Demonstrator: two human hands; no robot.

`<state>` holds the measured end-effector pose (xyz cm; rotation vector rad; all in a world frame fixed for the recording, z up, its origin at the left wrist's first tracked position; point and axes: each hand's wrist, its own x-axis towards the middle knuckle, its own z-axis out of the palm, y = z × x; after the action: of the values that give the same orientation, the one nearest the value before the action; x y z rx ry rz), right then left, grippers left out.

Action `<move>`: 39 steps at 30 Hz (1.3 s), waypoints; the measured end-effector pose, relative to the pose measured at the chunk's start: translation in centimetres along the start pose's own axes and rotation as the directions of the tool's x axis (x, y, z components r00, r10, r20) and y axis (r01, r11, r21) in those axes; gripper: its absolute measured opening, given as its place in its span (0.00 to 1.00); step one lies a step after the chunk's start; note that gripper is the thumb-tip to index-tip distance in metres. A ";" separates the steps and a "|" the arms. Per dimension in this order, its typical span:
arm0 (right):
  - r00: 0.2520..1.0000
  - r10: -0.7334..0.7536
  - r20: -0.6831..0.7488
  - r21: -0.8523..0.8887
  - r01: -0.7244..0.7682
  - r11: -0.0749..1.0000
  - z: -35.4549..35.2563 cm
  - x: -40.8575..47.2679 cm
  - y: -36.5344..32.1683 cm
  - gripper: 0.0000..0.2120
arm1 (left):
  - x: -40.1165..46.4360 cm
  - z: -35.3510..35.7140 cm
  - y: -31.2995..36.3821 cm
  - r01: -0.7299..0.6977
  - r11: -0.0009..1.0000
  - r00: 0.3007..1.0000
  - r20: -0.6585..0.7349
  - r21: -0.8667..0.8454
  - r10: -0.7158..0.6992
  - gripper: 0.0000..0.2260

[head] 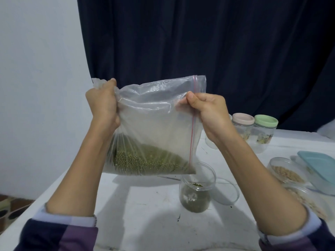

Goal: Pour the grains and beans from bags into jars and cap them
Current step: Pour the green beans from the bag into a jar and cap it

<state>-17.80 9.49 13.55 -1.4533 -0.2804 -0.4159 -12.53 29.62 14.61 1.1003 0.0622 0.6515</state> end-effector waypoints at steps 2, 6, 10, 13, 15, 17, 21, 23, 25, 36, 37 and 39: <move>1.000 0.001 -0.019 0.026 0.000 1.000 0.2 -0.1 0.2 0.12 | 0.0 0.0 0.2 -0.006 1.000 1.000 0.002 0.002 0.006 0.16; 1.000 -0.013 -0.017 0.021 0.013 1.000 0.4 -0.2 0.2 0.11 | -0.2 -0.1 0.4 -0.010 1.000 1.000 -0.005 0.000 0.010 0.17; 0.999 -0.030 -0.043 -0.050 0.028 0.998 0.4 -0.3 0.3 0.10 | -0.3 -0.2 0.5 -0.016 1.000 1.000 -0.015 0.012 0.016 0.17; 1.000 -0.024 -0.019 -0.080 0.022 0.997 0.5 -0.4 0.3 0.11 | -0.4 -0.2 0.5 -0.020 1.000 1.000 -0.020 0.013 0.020 0.17; 0.999 -0.031 -0.045 -0.074 0.027 0.997 0.6 -0.5 0.2 0.11 | -0.5 -0.2 0.5 -0.028 1.000 0.999 -0.027 0.014 0.028 0.16; 0.999 -0.036 -0.040 -0.073 0.033 0.997 0.5 -0.4 0.2 0.11 | -0.6 -0.2 0.6 -0.025 1.000 0.999 -0.022 0.011 0.025 0.16; 0.998 -0.027 -0.049 -0.085 0.022 0.996 0.5 -0.4 0.1 0.10 | -0.7 -0.3 0.4 -0.031 1.000 0.999 -0.037 -0.002 0.030 0.17; 1.000 -0.019 -0.025 -0.090 0.017 0.996 0.4 -0.4 0.2 0.10 | -0.8 -0.3 0.4 -0.033 0.999 0.999 -0.038 -0.012 0.033 0.17; 1.000 -0.012 -0.026 -0.089 0.009 0.996 0.5 -0.4 0.2 0.10 | -0.8 -0.3 0.3 -0.040 0.999 0.998 -0.044 -0.014 0.039 0.17; 0.999 -0.030 -0.014 -0.113 0.028 0.993 0.7 -0.6 -0.1 0.10 | -0.6 -0.6 0.3 -0.027 0.999 0.997 -0.070 -0.017 0.026 0.17; 0.999 -0.037 -0.038 -0.108 0.033 0.994 0.6 -0.5 -0.1 0.10 | -0.5 -0.6 0.3 -0.026 0.999 0.997 -0.069 -0.027 0.024 0.17; 0.999 -0.039 -0.029 -0.111 0.036 0.993 0.6 -0.5 -0.1 0.10 | -0.5 -0.6 0.4 -0.028 0.999 0.997 -0.069 -0.031 0.026 0.17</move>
<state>-18.21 10.12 13.46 -1.5503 -0.2632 -0.4906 -13.36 29.93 14.50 1.0494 0.0958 0.7118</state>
